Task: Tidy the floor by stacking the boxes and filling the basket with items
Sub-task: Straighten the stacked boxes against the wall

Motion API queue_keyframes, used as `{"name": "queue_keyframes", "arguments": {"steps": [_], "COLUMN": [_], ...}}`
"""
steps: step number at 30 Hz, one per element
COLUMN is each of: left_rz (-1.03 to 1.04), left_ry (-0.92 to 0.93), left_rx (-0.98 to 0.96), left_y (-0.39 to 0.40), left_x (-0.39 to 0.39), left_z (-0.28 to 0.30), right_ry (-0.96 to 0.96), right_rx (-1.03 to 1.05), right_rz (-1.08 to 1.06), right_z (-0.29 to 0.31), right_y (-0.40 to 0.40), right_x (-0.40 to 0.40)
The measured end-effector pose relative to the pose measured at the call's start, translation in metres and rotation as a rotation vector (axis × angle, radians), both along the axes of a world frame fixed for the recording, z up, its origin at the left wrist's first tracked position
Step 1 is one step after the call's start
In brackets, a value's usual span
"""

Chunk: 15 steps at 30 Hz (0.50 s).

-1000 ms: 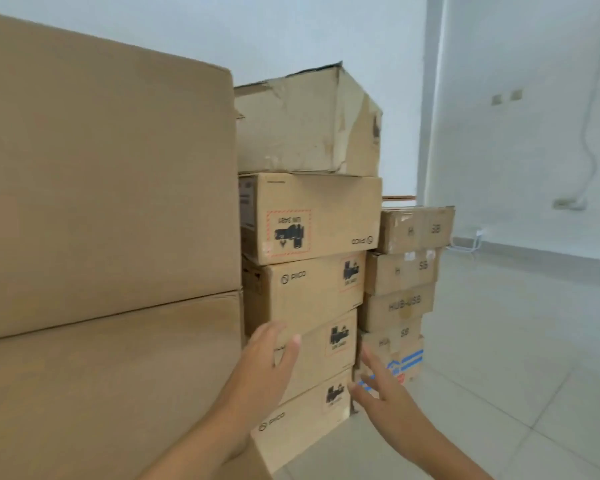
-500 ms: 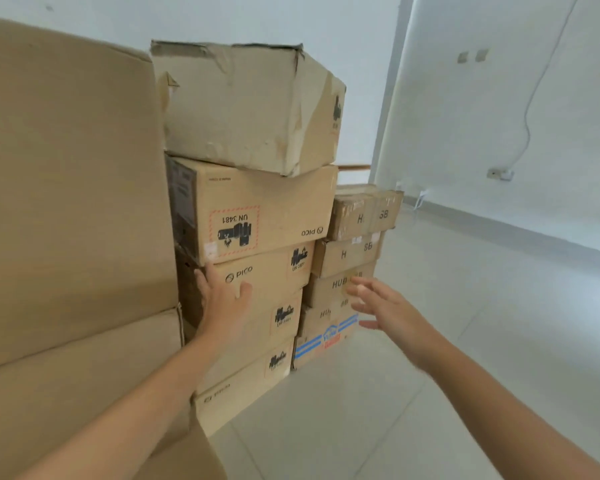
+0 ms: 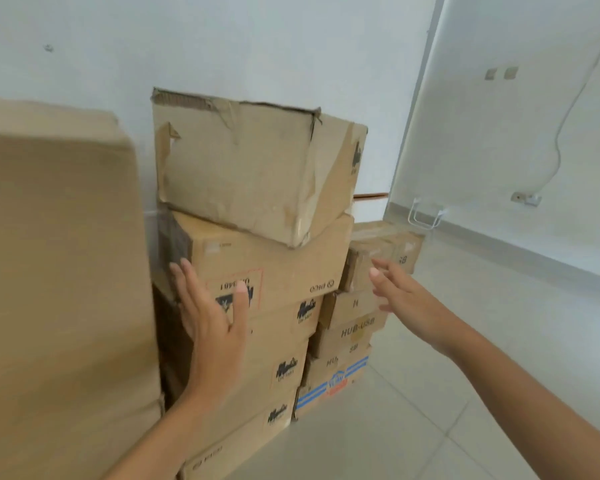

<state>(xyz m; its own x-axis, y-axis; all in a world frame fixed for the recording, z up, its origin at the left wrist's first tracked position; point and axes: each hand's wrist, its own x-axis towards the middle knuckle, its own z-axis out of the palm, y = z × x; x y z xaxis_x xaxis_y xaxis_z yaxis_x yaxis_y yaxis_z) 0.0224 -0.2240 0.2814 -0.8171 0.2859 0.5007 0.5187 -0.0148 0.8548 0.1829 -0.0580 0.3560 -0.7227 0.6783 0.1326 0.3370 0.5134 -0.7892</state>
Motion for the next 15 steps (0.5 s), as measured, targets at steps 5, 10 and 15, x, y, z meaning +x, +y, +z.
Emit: {"name": "queue_keyframes", "arguments": {"steps": [5, 10, 15], "left_rz": [0.053, 0.090, 0.231], "left_ry": [0.089, 0.084, 0.085], "left_rx": [0.069, -0.120, -0.328], "left_y": [0.035, 0.063, 0.063], "left_x": [0.001, -0.001, -0.029], "left_z": [0.073, 0.098, 0.093], "right_ry": [0.221, 0.263, 0.279], "right_rx": [-0.088, -0.256, -0.425], "right_rz": [-0.075, -0.089, 0.024], "right_z": [0.043, 0.067, 0.049], "right_y": [0.061, 0.106, 0.148], "right_x": [-0.081, -0.128, -0.145]}}
